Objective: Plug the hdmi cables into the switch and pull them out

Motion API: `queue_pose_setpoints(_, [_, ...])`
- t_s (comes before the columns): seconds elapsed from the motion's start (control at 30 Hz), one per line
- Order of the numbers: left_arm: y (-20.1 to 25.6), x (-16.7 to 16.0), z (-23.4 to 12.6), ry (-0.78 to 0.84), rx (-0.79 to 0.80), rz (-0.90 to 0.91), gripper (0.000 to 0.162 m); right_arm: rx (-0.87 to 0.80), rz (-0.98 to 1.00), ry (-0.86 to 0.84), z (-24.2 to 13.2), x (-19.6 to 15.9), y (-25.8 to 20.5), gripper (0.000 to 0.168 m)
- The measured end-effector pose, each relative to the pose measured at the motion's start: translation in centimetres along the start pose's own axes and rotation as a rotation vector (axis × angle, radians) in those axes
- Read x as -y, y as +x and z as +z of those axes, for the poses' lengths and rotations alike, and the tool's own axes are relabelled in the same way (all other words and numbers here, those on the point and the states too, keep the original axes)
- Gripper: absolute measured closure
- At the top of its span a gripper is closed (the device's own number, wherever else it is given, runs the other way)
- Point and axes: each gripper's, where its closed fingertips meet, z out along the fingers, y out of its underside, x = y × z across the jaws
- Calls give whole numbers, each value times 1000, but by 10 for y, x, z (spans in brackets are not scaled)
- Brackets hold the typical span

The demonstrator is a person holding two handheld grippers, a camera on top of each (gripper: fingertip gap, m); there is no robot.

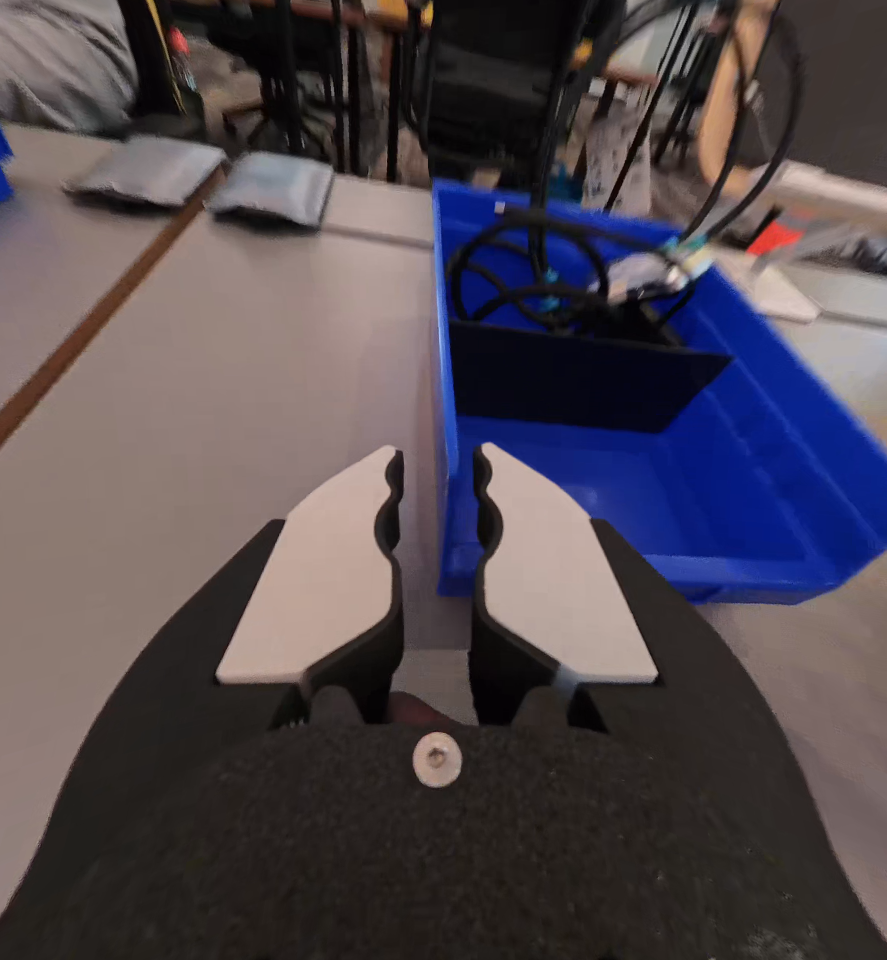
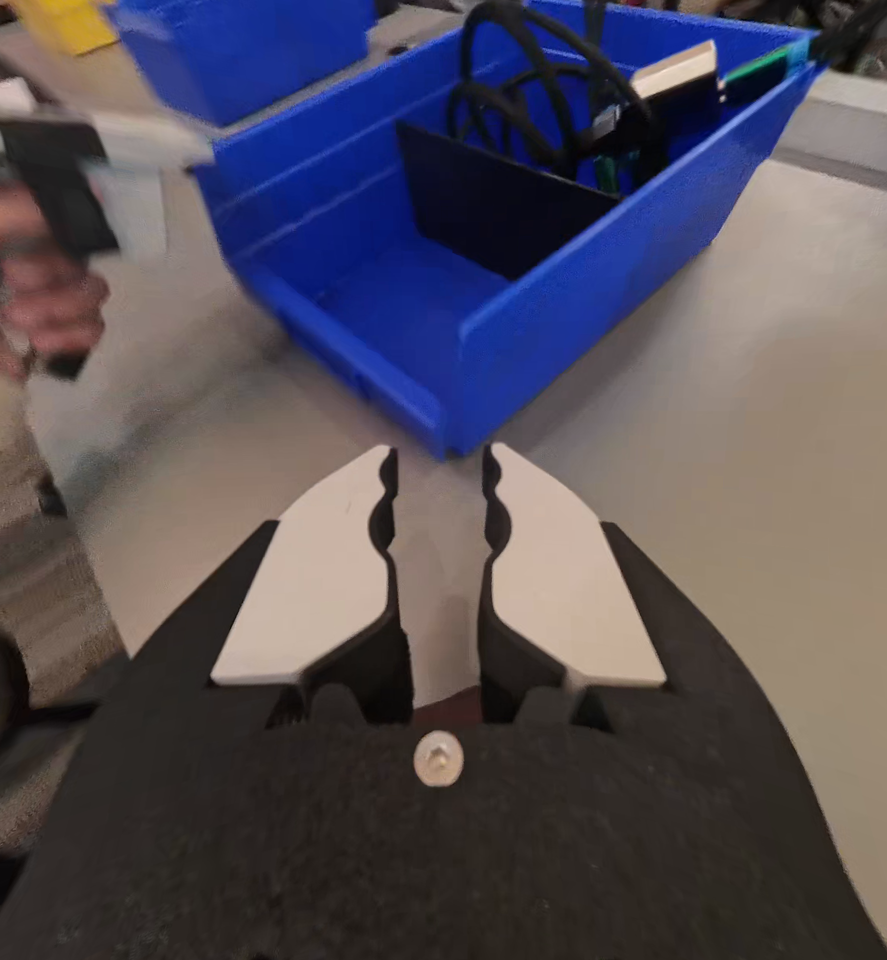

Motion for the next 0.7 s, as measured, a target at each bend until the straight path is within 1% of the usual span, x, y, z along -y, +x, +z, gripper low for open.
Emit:
queue_pose_setpoints(0.03, [2, 8, -10, 46, -16, -29, 137, 12, -46, 4, -17, -9, 9, 134])
queue_pose_setpoints(0.1, [8, 14, -27, 106, -39, -90, 135, 34, -78, 6, -52, -32, 35, 135])
queue_pose_setpoints(0.17, [27, 9, -36, 112, -69, -128, 133, -6, -10, 9, -89, -54, 73, 135])
queue_pose_setpoints(0.2, [45, 4, -37, 101, -106, -130, 131, -26, 31, 22, -108, -63, 91, 135])
queue_pose_setpoints(0.27, [97, -7, -36, 59, -201, -109, 130, -78, 76, 67, -149, -76, 125, 135])
queue_pose_setpoints(0.33, [158, -24, -35, 14, -304, -74, 128, -177, 92, 124, -189, -87, 157, 135])
queue_pose_setpoints(0.4, [219, -49, -36, -42, -400, -31, 128, -278, 93, 160, -225, -100, 184, 135])
queue_pose_setpoints(0.47, [271, -76, -41, -122, -510, 44, 127, -362, 108, 194, -254, -99, 206, 137])
queue_pose_setpoints(0.53, [317, -91, -58, -146, -678, 157, 120, -380, 148, 287, -271, -88, 219, 142])
queue_pose_setpoints(0.57, [331, -96, -66, -149, -736, 214, 120, -363, 167, 310, -273, -86, 222, 143])
queue_pose_setpoints(0.63, [342, -106, -73, -152, -764, 310, 121, -351, 218, 306, -270, -91, 228, 143])
queue_pose_setpoints(0.7, [336, -113, -71, -154, -709, 384, 123, -334, 254, 308, -267, -92, 229, 143])
